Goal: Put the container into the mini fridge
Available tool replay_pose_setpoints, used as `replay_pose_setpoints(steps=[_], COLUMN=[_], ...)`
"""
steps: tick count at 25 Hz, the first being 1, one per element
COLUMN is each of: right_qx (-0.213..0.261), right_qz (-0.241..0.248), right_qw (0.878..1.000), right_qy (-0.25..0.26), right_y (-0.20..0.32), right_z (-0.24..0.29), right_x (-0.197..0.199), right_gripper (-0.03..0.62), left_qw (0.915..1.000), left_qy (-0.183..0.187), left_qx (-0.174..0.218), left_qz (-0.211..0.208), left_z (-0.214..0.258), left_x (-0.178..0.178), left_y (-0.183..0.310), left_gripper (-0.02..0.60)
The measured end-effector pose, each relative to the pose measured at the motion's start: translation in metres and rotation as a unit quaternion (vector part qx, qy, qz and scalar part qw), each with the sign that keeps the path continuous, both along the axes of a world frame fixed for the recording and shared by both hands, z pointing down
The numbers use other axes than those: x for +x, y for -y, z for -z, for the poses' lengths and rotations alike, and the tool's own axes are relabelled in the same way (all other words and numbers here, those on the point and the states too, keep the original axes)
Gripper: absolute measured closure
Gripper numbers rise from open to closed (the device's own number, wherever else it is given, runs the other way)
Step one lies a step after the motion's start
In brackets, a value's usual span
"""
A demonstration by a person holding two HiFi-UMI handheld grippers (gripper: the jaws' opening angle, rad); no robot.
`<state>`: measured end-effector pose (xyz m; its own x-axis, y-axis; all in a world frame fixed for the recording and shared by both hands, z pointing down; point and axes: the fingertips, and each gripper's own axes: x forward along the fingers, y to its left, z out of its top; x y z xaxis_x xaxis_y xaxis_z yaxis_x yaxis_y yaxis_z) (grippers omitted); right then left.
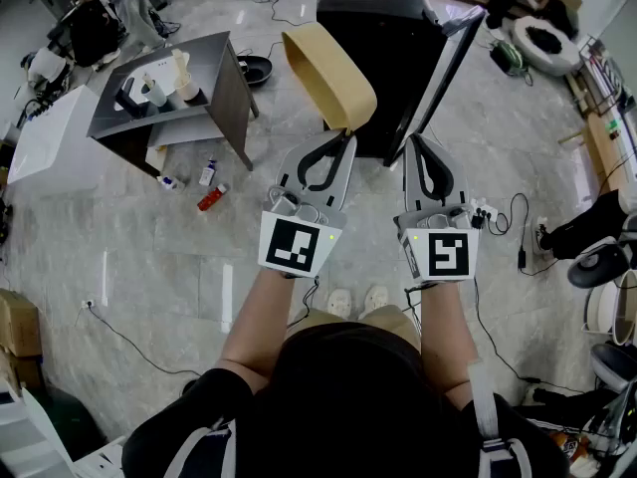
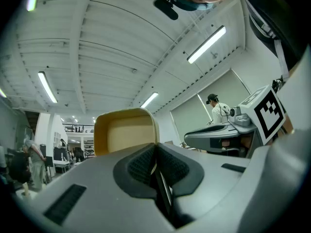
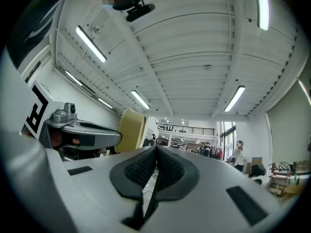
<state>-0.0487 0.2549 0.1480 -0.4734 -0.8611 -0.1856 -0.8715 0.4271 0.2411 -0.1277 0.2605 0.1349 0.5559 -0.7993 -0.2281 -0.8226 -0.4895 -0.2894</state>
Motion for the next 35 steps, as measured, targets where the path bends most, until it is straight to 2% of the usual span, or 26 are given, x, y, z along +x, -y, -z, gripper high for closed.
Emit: replay_pose_setpoints(steps=[7,11,21,29,35], right_qx=[0.001,0.002,0.002,0.002,0.0], right_qz=[-0.001,-0.004,-0.003,-0.008,-0.009], right_qw=[1.0,1.0,1.0,1.0,1.0], right_qy=[0.001,0.001,0.019,0.02,0.019], right_y=[-0.004,-0.006,-0.01,-0.014,-0.014], right_z=[0.001,0.002,0.003,0.002,0.001], right_x=[0.001,0.007,0.008,0.01,0.016], right_gripper=[0.557,0.557,0.557,0.557,0.557], left_qw=[1.0,0.9999,1.0,0.9998,0.9998], left_qy=[0.005,-0.012,0.001,-0.018,-0.011], left_qx=[0.003,-0.002,0.003,-0.003,-0.005], left_qz=[0.0,0.0,-0.004,-0.008,-0.014], left_z=[0.001,0.003,0.003,0.002,0.001], left_x=[-0.001,0.0,-0.002,-0.006,0.001], left_y=[-0.004,-0.006,-0.01,-0.012,-0.011], left_gripper=[0.554,0.554,0.554,0.554,0.554])
